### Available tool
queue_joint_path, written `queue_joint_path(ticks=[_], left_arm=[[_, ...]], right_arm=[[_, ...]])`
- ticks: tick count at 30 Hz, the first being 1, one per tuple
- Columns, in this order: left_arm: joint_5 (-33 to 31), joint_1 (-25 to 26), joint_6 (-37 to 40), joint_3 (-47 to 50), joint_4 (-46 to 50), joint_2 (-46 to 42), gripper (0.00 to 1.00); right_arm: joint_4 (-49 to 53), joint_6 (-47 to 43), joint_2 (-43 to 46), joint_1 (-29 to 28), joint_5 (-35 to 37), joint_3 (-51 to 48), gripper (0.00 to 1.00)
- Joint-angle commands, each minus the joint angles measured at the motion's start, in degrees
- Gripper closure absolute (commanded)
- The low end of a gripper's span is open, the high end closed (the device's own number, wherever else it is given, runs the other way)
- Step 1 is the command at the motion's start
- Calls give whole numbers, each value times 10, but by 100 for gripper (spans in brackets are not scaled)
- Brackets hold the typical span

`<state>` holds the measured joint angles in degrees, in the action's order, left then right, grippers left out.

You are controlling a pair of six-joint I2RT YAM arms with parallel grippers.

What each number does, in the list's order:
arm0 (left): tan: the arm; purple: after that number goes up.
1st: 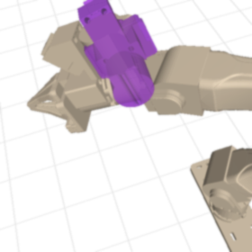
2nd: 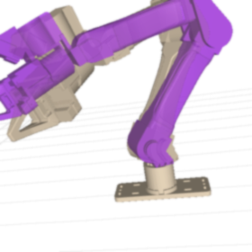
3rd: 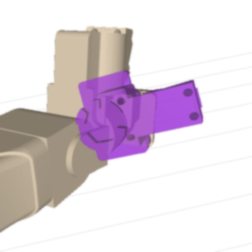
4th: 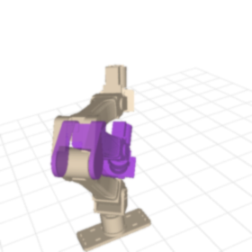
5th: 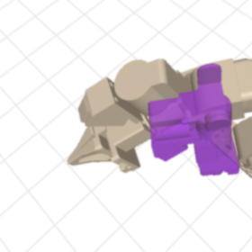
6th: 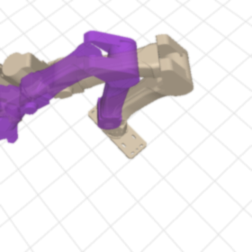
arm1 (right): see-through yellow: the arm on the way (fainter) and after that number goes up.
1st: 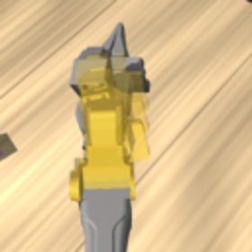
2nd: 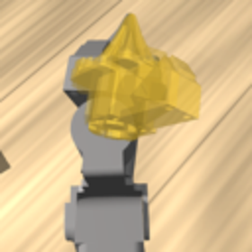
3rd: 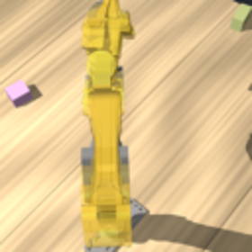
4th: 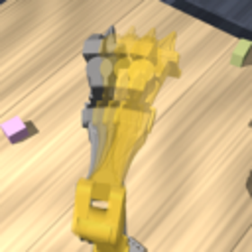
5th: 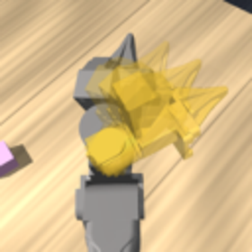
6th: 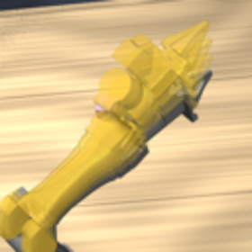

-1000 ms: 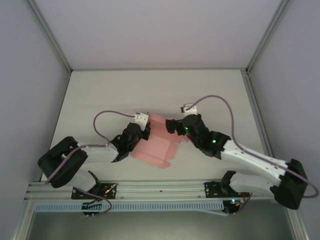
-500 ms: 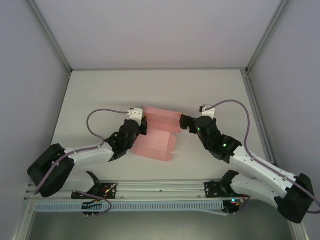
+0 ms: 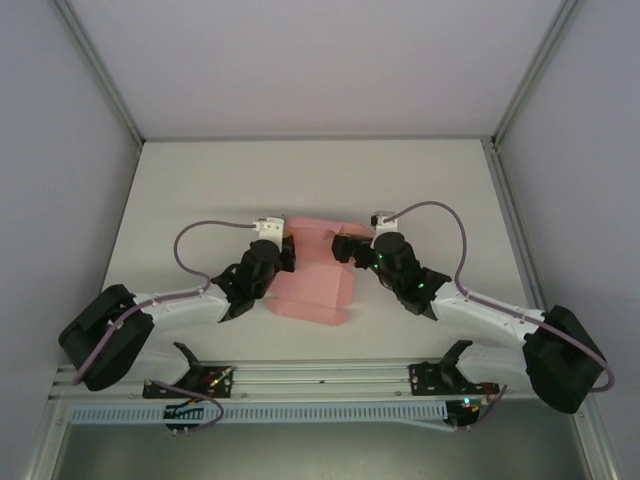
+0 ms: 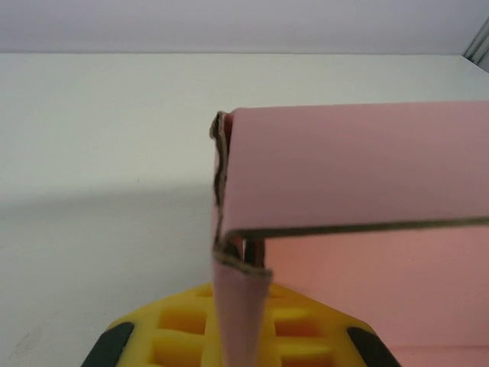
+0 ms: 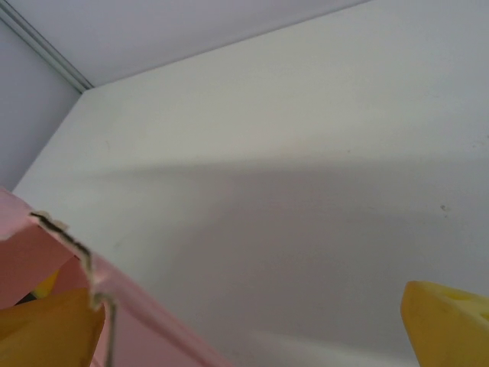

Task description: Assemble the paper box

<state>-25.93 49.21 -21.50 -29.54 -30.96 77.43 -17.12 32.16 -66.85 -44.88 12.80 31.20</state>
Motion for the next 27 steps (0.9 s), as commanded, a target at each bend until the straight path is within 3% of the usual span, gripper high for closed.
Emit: queue_joint_path(ticks=[1,7,16,27], left_arm=[[21,8,-13,-20,-4,-1,100],[-23,6,-30,-16,17,-20,100],[-59,4,-53,-29,66,-54,100],[-44,4,-46,-27,61,-58,100]], right_arm=[[-85,3,2,-1,-13,-5,0],[-2,22,95,0,28,-45,0],[257,102,251,0,95,-91,0],[203,81,213,0,85,-102,0]])
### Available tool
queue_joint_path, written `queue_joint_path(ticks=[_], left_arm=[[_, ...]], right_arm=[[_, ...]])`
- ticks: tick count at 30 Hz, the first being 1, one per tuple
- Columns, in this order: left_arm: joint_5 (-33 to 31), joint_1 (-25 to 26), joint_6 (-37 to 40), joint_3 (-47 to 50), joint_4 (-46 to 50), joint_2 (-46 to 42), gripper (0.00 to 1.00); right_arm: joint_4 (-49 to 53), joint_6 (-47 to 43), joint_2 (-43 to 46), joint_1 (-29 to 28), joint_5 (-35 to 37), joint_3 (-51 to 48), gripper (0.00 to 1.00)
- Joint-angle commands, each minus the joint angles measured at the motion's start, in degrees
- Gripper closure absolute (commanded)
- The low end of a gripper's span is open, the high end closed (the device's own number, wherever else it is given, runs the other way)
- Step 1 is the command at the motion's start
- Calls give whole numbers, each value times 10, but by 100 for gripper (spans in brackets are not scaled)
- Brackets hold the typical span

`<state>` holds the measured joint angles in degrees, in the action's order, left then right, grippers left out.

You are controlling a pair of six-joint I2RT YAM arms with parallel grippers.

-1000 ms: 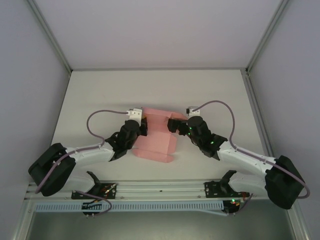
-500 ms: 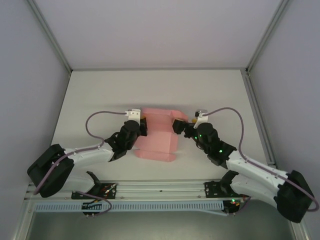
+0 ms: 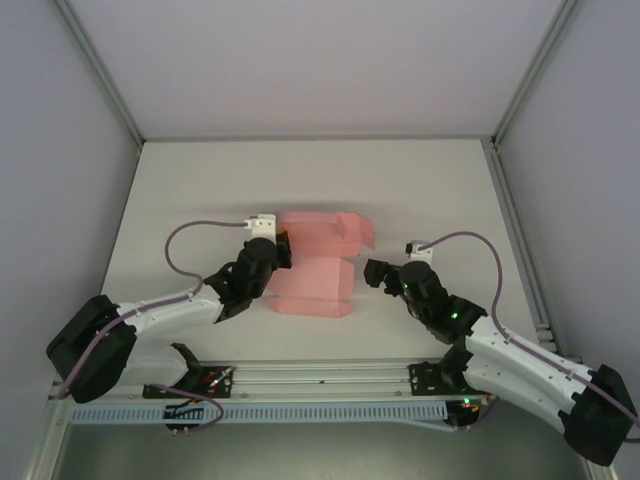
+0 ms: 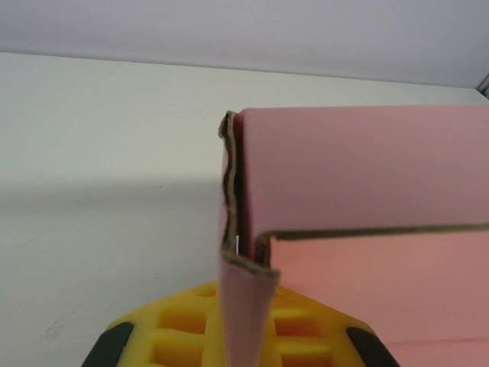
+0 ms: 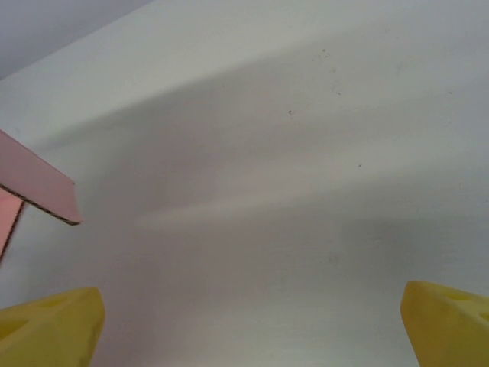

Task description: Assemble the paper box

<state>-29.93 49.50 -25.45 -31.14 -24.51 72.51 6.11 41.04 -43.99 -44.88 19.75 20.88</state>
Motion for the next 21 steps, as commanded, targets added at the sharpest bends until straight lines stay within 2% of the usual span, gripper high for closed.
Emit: queue_joint_path(ticks=[1,7,10,13,16,19,21], left_arm=[[-1,1,-4,-10,-7,-9,100],[13,1,7,-5,-18,-7,100],[15,2,10,-5,-17,-5,100],[14,1,12,-5,-15,-1,100],[13,1,9,-8,-12,1,100],[14,1,4,-9,-9,0,100],[18,1,2,-10,-10,0,100]], right_arm=[[-46,-13,-26,1,16,2,0],[-101,-62,-88,0,72,42,0],[-134,-100,-111,0,64,62,0],[-133,-130,-133,0,44,86,0],[-128,-146,-156,0,-8,107,0],[-166,-150,-189,0,-80,108,0],[-192,-141,-213,-1,-89,110,0]])
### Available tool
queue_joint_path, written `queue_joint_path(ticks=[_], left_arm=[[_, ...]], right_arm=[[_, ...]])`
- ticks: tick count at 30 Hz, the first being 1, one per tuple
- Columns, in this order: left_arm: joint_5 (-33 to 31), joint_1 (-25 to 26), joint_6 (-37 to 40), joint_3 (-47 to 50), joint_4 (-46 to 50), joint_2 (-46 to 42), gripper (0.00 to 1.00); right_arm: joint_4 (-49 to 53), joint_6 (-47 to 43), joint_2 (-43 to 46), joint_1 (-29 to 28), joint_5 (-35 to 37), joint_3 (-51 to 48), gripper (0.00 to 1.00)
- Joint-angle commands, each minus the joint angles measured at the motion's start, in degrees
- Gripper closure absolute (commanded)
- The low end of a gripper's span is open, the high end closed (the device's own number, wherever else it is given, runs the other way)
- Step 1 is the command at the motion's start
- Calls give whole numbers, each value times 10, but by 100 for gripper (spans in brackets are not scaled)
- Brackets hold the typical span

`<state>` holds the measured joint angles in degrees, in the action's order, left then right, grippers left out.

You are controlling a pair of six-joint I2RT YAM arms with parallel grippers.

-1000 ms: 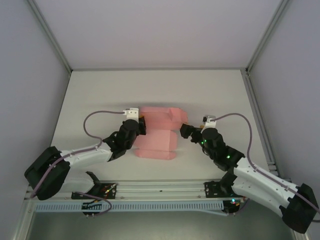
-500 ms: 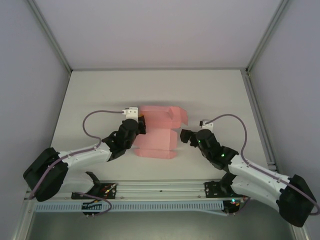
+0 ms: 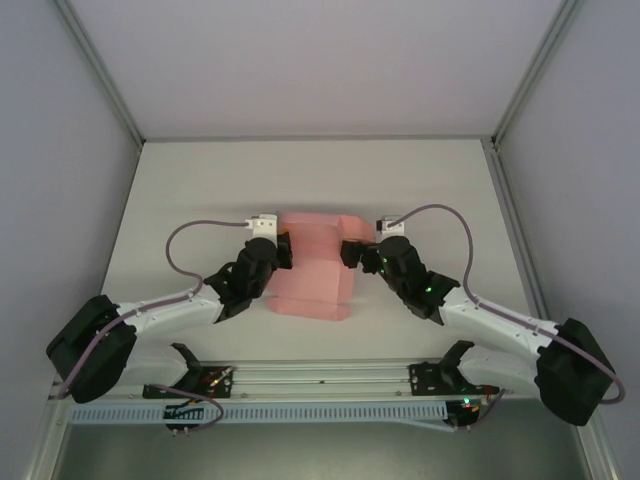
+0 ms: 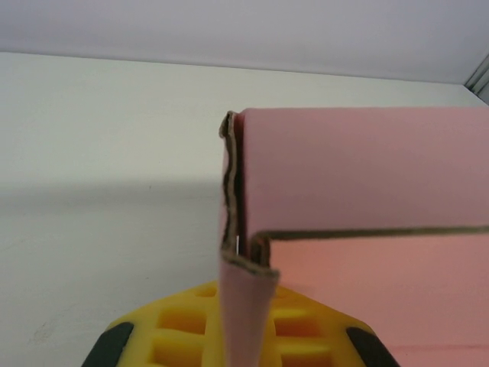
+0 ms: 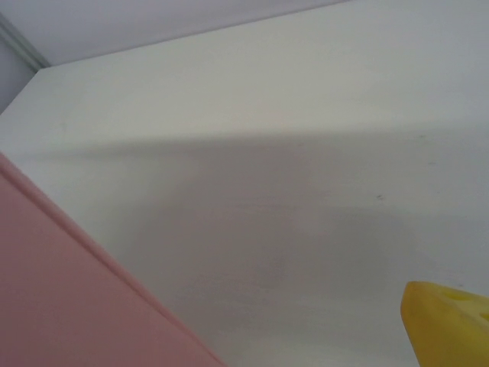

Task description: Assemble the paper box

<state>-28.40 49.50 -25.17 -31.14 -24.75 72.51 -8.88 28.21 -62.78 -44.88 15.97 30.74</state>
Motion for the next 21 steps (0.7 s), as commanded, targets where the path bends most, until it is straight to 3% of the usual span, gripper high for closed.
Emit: queue_joint_path(ticks=[1,5,10,15,18,21], left_arm=[[4,1,-3,-11,-6,-1,100],[7,2,-13,-8,-5,-11,100],[7,1,-23,-1,-5,-22,100],[-20,-6,-32,-3,18,-22,100],[-22,-17,-27,0,27,-25,100],[-20,-27,-14,11,26,-38,100]], right_arm=[[-51,-4,-36,-5,-38,12,0],[-127,-11,-60,-28,29,-3,0],[-166,-16,-67,-38,35,-13,0],[-90,-19,4,-42,34,-20,0],[-20,-7,85,-43,35,-35,0],[57,29,189,-43,86,-54,0]])
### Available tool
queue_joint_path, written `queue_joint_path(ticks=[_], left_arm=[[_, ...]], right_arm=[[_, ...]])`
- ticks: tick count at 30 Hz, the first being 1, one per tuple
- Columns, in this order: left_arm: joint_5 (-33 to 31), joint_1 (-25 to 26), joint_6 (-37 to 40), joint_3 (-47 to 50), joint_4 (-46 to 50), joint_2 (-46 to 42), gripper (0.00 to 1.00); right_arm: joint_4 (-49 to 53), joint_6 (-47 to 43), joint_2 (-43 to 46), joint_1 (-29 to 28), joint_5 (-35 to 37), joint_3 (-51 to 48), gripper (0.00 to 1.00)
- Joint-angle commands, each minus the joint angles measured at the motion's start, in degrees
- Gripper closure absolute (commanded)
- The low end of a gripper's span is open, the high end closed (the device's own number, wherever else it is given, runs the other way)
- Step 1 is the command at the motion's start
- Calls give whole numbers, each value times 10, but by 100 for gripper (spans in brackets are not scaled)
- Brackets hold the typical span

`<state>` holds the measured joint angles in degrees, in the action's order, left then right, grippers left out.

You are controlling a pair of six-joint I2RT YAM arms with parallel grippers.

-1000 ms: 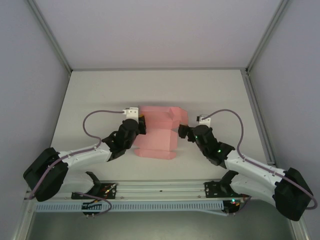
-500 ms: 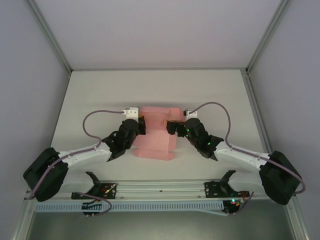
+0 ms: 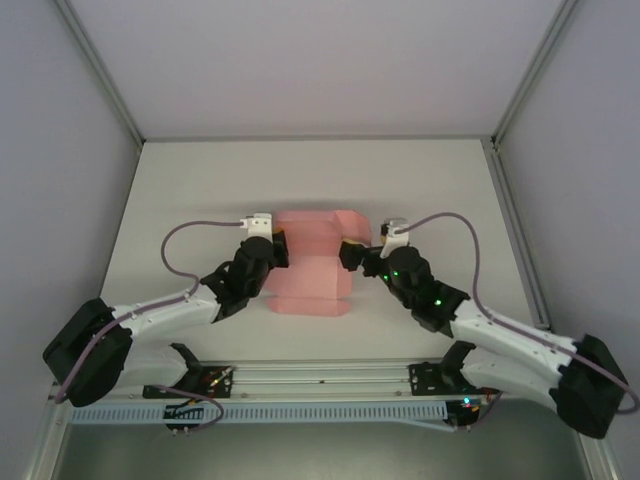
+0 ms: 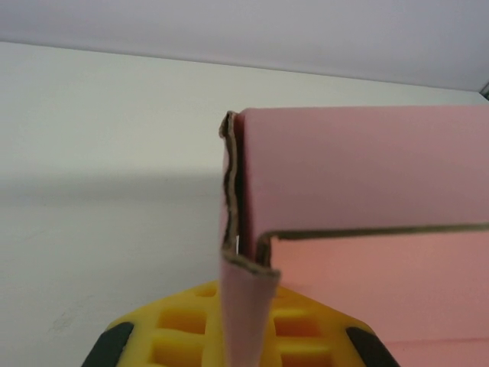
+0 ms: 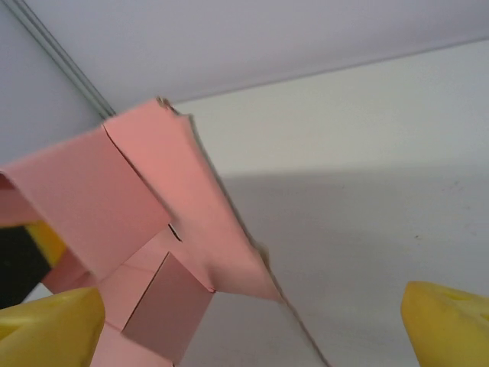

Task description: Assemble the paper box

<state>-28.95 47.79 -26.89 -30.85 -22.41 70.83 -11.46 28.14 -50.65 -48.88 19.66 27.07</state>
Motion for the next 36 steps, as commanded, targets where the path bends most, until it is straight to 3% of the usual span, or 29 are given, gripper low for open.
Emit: queue_joint_path(ticks=[1,5,9,11,18,24,27,33,36], left_arm=[[-13,-13,5,12,3,-25,100],[15,-24,27,19,0,-40,100],[39,-25,40,23,1,-52,100],[52,-26,48,24,1,-56,100],[77,-25,56,24,-2,-64,100],[63,-25,49,22,-1,-62,100],[49,-27,38,18,7,-59,100],[48,-28,29,9,13,-51,100],[52,-29,25,7,13,-47,100]], right_arm=[[94,27,100,-3,60,-25,0],[149,21,184,13,89,-26,0],[283,72,160,73,135,31,0],[283,58,132,102,127,40,0],[211,-40,-17,188,-60,105,0],[164,-95,-132,186,-286,147,0],[122,-98,-153,176,-356,146,0],[107,-129,-179,122,-375,163,0],[111,-129,-208,103,-347,181,0]])
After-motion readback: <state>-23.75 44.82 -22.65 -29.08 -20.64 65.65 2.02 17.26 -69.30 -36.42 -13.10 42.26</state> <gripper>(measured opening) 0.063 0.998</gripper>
